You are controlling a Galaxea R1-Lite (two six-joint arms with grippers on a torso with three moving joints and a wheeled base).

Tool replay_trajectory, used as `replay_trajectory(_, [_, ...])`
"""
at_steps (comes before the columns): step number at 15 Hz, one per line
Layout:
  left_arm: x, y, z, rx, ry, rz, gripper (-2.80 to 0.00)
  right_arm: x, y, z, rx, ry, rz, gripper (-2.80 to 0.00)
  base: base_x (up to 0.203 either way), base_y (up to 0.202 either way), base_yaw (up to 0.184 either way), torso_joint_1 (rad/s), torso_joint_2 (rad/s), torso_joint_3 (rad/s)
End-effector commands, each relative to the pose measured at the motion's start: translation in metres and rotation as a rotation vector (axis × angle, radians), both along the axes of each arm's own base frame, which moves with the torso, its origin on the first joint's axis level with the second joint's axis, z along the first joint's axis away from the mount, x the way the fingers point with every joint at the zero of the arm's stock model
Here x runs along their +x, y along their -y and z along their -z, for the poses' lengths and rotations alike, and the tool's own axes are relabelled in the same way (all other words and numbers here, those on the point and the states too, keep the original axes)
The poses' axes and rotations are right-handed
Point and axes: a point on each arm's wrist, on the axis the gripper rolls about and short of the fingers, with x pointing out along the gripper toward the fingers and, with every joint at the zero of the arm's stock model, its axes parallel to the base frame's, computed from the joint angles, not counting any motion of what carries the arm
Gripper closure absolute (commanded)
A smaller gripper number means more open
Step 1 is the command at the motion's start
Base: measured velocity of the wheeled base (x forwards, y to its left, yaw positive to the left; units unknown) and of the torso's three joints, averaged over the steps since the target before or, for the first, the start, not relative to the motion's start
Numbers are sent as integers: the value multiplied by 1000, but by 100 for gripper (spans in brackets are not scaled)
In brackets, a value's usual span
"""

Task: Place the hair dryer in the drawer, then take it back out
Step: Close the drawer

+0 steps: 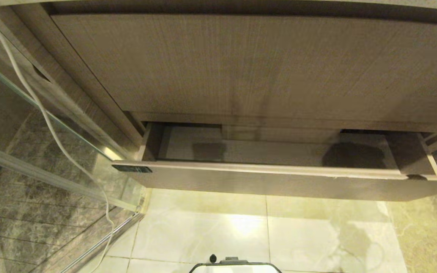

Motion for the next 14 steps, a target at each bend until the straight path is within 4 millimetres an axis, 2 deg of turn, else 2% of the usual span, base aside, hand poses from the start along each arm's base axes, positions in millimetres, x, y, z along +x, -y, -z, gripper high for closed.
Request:
replay_trajectory(1, [0,0,0,0,-1,-1,0,13,8,-8,-35,79,5,0,0,0,0,0,0,0])
replay_trajectory(3, [0,0,0,0,-1,-1,0,5,3,-5,-29,65,3,0,0,0,0,0,0,0])
replay_trajectory(6, [0,0,0,0,-1,-1,0,-29,-20,-23,-52,97,2,0,0,0,0,0,0,0])
replay_trajectory(8, [0,0,0,0,-1,-1,0,-43,-29,-22,-42,79,1,0,0,0,0,0,0,0])
replay_trajectory(11, [0,0,0,0,-1,-1,0,-78,-53,-40,-71,119,0,0,0,0,0,0,0,0])
replay_trajectory(14, [0,0,0,0,-1,-1,0,-87,-59,-36,-48,84,3,0,0,0,0,0,0,0])
